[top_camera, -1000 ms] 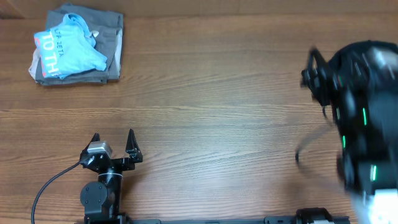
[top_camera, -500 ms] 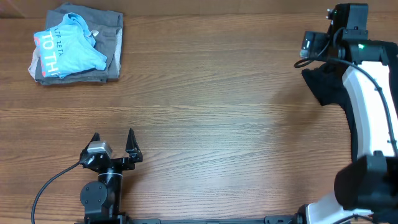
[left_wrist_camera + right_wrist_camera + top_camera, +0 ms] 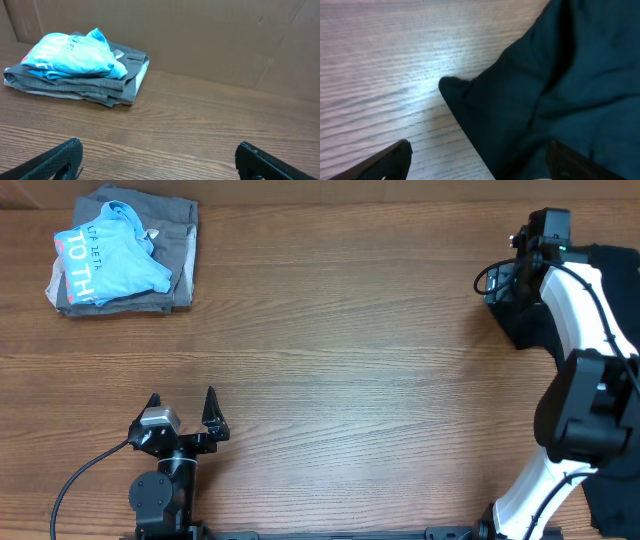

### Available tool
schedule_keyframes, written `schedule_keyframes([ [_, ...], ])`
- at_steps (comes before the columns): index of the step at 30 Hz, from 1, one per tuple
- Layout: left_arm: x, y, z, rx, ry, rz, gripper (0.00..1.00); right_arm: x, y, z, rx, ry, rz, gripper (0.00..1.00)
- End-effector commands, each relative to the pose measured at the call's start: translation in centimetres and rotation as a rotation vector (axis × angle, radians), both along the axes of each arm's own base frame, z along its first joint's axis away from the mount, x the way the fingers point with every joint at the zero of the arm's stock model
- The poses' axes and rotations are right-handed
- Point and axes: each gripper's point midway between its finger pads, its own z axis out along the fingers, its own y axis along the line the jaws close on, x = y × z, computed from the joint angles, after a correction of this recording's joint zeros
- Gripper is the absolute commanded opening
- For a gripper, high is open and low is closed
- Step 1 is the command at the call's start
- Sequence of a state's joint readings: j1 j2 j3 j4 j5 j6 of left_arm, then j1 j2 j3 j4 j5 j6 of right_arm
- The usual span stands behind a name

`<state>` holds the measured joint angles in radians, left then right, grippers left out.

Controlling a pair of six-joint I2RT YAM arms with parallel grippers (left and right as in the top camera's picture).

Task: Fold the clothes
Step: 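Reach the right gripper to the black T-shirt and grasp its edge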

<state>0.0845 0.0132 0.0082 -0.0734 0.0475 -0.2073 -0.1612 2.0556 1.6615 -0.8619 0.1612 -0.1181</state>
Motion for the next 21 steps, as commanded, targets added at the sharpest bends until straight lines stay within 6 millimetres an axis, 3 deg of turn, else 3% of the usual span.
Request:
schedule_keyframes([
  [1,0.0,0.0,0.0,0.002,-0.003,0.001,1.0,1.0,0.2,-1.0,0.005,0.0,0.015,0.86],
  [10,0.0,0.0,0.0,0.002,-0.003,0.001,1.0,2.2,1.2,-3.1,0.071,-0.012,0.037,0.85],
  [21,0.0,0.0,0.0,0.002,-0.003,0.001,1.0,3.5,0.9,-6.3,0.085,-0.025,-0.011,0.86],
])
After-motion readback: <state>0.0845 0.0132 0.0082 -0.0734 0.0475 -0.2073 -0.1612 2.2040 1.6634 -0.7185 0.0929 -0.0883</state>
